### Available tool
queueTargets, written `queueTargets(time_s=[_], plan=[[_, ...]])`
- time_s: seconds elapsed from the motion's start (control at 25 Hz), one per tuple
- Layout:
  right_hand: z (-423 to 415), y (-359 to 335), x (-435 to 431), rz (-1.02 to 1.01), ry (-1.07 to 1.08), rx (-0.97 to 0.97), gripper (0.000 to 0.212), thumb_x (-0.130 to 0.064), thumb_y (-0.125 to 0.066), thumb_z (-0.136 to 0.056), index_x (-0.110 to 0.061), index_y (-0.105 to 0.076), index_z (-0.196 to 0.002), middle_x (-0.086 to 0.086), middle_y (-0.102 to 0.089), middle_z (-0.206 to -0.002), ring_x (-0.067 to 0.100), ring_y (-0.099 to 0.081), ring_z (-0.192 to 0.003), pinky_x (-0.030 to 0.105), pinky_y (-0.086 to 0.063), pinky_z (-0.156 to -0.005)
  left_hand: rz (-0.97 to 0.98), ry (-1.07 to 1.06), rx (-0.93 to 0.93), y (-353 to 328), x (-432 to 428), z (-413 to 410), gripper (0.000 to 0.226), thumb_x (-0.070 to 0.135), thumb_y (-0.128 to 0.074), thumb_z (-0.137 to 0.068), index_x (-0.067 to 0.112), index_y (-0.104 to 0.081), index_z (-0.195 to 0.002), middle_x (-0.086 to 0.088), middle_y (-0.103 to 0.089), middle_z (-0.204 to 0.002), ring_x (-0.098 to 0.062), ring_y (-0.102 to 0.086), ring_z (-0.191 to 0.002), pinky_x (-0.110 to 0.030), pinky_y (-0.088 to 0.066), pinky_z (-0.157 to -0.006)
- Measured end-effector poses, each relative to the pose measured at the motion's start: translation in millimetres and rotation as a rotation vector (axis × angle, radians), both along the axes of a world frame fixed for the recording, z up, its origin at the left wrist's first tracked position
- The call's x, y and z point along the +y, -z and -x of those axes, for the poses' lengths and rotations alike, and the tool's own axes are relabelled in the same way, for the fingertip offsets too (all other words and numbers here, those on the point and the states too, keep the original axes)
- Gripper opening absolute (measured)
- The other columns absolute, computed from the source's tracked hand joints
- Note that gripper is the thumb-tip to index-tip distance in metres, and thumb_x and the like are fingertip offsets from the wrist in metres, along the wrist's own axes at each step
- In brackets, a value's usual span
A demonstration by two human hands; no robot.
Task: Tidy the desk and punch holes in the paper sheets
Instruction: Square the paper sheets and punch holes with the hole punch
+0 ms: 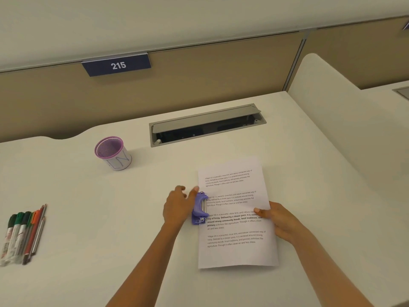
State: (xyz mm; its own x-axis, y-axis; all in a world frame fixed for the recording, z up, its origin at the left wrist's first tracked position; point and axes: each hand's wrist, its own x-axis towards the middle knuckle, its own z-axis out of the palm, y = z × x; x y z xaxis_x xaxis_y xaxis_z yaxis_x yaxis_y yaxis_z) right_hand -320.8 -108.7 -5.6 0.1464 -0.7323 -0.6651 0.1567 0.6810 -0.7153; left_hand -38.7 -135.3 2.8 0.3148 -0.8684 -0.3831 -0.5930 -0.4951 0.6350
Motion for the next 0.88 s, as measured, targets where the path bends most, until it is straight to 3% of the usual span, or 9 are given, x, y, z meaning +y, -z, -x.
queueTargets(time_s=[0.12,0.2,0.36,0.64,0.88], plan=[[1,1,0,-0.009,0.000,-0.005,0.030,0.002,-0.060,-0.089,-0.001,-0.063,-0.119,0.019,-0.070,-0.117,0.039,-0.066,-0.109,0.053,-0.049,-0.099,0.191,0.015,-0.321,-2,-11,18,0.056,0.054,-0.033,-0.096,0.016,-0.045,-0.135,-0.009,-0.054,-0.130,-0.029,-0.050,-0.120,-0.044,-0.041,-0.094],[1,3,0,-0.013,-0.005,-0.005,0.031,0.001,-0.060,-0.089,-0.001,-0.063,-0.120,0.019,-0.070,-0.117,0.039,-0.066,-0.110,0.054,-0.048,-0.100,0.204,0.041,-0.395,10,-19,29,0.058,0.052,-0.029,-0.097,0.014,-0.040,-0.140,-0.010,-0.046,-0.142,-0.029,-0.039,-0.132,-0.048,-0.035,-0.105],[3,8,-3,-0.018,-0.012,-0.004,0.034,0.000,-0.062,-0.088,0.000,-0.062,-0.122,0.019,-0.070,-0.118,0.038,-0.066,-0.109,0.054,-0.048,-0.100,0.152,0.061,-0.410,34,-24,37,0.064,0.052,-0.024,-0.097,0.012,-0.029,-0.147,-0.012,-0.026,-0.157,-0.030,-0.013,-0.148,-0.055,-0.018,-0.117],[6,17,-9,-0.047,-0.034,0.007,0.036,-0.003,-0.063,-0.086,-0.002,-0.063,-0.122,0.018,-0.070,-0.118,0.037,-0.066,-0.110,0.053,-0.047,-0.101,0.221,0.081,-0.518,53,-25,31,0.068,0.053,-0.008,-0.095,0.016,-0.031,-0.147,-0.010,-0.023,-0.158,-0.027,-0.010,-0.149,-0.057,-0.011,-0.118],[9,28,-9,-0.058,-0.032,-0.010,0.040,-0.007,-0.065,-0.084,-0.004,-0.063,-0.124,0.017,-0.069,-0.121,0.037,-0.065,-0.113,0.053,-0.046,-0.103,0.186,0.051,-0.508,68,-27,25,0.060,0.048,-0.009,-0.097,0.023,-0.021,-0.151,-0.002,-0.014,-0.161,-0.021,-0.003,-0.150,-0.058,-0.003,-0.117]])
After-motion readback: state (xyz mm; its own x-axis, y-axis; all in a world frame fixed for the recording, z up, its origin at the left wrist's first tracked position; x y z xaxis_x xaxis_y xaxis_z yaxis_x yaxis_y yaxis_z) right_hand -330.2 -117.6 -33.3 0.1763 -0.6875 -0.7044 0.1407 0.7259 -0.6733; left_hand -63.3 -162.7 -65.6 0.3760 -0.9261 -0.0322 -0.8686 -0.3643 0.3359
